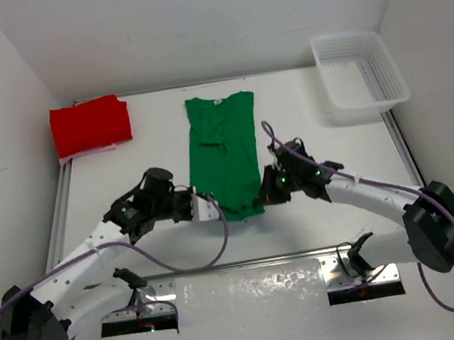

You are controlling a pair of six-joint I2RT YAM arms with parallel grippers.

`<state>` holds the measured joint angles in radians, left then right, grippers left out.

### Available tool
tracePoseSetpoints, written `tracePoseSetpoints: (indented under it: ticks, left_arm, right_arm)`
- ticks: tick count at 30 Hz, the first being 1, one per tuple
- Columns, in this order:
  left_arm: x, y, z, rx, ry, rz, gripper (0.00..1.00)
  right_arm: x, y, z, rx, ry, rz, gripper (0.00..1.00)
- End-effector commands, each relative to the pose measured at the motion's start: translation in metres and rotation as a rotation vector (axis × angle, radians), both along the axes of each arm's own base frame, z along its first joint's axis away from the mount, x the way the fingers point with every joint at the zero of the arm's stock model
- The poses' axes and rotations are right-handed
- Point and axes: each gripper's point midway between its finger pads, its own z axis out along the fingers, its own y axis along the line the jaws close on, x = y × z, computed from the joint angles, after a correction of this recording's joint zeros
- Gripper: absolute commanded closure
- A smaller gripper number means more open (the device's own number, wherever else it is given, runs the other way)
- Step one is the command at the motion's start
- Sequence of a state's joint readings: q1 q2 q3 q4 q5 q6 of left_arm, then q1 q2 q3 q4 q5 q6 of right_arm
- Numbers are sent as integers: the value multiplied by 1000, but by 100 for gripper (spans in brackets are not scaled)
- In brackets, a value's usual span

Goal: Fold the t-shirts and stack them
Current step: Fold the folded rectangular tshirt in 1/3 of the way

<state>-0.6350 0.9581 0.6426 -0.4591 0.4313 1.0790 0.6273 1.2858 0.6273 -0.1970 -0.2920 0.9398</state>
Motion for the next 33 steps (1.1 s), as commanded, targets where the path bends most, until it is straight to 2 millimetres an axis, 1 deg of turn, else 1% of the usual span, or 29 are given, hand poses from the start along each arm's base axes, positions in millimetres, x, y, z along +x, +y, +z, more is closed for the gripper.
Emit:
tracePoseSetpoints:
  ticks: [1,2,3,4,5,6,7,8,9,10,11,12,13,14,15,16,17,18,19,20,21,22,23,25,27,29,30,32,33]
  left_arm:
    - [22,-3,14,-74,92,131,100]
    - [32,-4,18,-89,98,161,100]
    - [52,-4,35,-135,83,216,100]
    - [66,-3,28,-129,113,256,100]
    - [78,-2,32,-145,120,287,100]
    - [102,3,48,-190,107,354,100]
    - [123,7,49,-201,112,401,100]
    - [127,7,46,-193,118,411,100]
    - [140,9,49,-205,88,433,100]
    - [147,9,43,-198,90,451,100]
    - [155,10,43,-194,74,470,100]
    - [161,10,44,-202,63,484,100]
    - [167,9,35,-192,79,498,100]
    - [173,9,37,-198,77,515,100]
    - [179,8,37,-208,64,527,100]
    - [185,9,30,-202,69,541,100]
    - [191,12,29,-204,60,568,100]
    - [200,12,26,-210,51,581,100]
    - [206,14,27,-216,43,599,100]
    - [211,16,25,-216,40,607,100]
    - [216,17,18,-210,43,615,100]
    - [221,17,19,-209,32,616,100]
    - [223,19,16,-203,32,620,100]
    - [231,19,13,-205,9,615,100]
    - [233,18,5,-194,13,609,100]
    - [234,15,1,-189,14,587,100]
    - [235,14,-5,-187,20,585,100]
    - [239,14,-9,-183,6,580,100]
    - [240,14,-14,-176,7,582,100]
  right_arm:
    - [44,-2,25,7,-89,-12,100]
    - [58,-8,28,7,-95,-41,100]
    - [73,-7,30,7,-102,-42,100]
    - [87,-12,33,24,-106,-60,100]
    - [96,-12,34,27,-107,-62,100]
    - [112,-11,35,22,-115,-57,100]
    - [127,-12,43,20,-143,-53,100]
    - [126,-15,32,6,-110,-58,100]
    - [138,-13,38,8,-128,-50,100]
    - [144,-15,27,3,-97,-58,100]
    - [147,-14,24,13,-84,-54,100]
    - [153,-13,25,23,-81,-64,100]
    - [160,-15,20,28,-79,-75,100]
    - [163,-15,18,31,-78,-78,100]
    - [170,-15,21,33,-91,-83,100]
    - [173,-18,14,20,-74,-89,100]
    - [180,-19,18,18,-86,-96,100]
    - [184,-22,16,16,-86,-108,100]
    - [187,-23,12,13,-79,-116,100]
    - [192,-22,14,18,-84,-120,100]
    - [194,-23,12,14,-79,-123,100]
    - [196,-23,6,9,-66,-120,100]
    - [200,-23,6,8,-70,-121,100]
    - [203,-23,2,5,-62,-124,100]
    - [207,-24,-8,0,-42,-131,100]
    - [210,-25,-12,1,-30,-135,100]
    - [211,-28,-20,-4,-14,-139,100]
    - [217,-30,-24,-2,-8,-145,100]
    - [220,-32,-29,0,-3,-149,93]
